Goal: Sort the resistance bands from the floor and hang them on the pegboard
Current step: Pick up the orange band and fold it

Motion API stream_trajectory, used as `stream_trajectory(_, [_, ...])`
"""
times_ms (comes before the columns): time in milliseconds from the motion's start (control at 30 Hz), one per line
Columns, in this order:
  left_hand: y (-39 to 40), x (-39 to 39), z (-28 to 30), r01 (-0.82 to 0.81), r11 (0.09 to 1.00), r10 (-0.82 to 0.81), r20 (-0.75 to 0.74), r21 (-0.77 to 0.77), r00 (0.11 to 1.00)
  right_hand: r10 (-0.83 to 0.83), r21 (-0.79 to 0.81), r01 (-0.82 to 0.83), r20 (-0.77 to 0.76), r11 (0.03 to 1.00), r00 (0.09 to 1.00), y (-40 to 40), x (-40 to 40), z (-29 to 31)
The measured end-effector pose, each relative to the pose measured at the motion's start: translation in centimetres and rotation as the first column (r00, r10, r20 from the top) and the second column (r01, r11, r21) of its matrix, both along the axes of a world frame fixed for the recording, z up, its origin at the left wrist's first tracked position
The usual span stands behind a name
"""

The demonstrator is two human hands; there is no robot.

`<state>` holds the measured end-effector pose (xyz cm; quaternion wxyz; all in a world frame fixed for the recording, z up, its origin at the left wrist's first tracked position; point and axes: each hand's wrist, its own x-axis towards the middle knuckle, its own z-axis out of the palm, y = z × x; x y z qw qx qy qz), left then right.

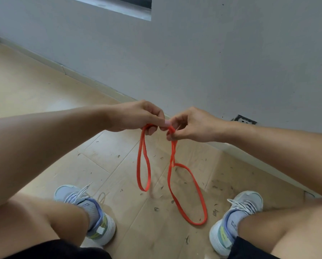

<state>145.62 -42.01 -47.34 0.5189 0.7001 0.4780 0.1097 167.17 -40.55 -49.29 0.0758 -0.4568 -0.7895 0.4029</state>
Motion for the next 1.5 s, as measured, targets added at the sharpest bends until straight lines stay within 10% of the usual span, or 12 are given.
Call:
stream_trajectory(233, [0.4, 0.0, 0.8, -0.116, 0.992, 0.121, 0.131, -0.047, 0.984, 0.048, -0.083, -0.035, 0.159, 0.996, 0.986, -0.1, 0.5, -1.5])
stream_trajectory(800, [0.0, 0.4, 2.0, -0.186, 0.972, 0.141, 0.277, 0.143, 0.951, -0.23, 0.285, 0.366, -0.415, 0.886, 0.88, 0.9, 0.5, 3.0])
stream_trajectory(1067, [0.4, 0.1, 1.7, -0.144, 0.906, 0.156, 0.004, 0.398, 0.988, -0.156, -0.039, 0.152, -0.349, 0.988, 0.924, 1.3, 1.6, 4.3])
stream_trajectory(1233, [0.3, 0.1, 0.5, 0.027, 0.948, 0.046, -0.221, 0.318, 0.974, -0.081, 0.142, 0.103, -0.147, 0.984, 0.986, 0.8, 2.0, 4.2])
stream_trajectory(1500, [-0.1, 0.8, -0.2, 0.01, 0.981, 0.026, -0.18, 0.193, 0.983, -0.016, 0.413, 0.074, -0.142, 0.907, 0.99, 0.2, 2.2, 4.4])
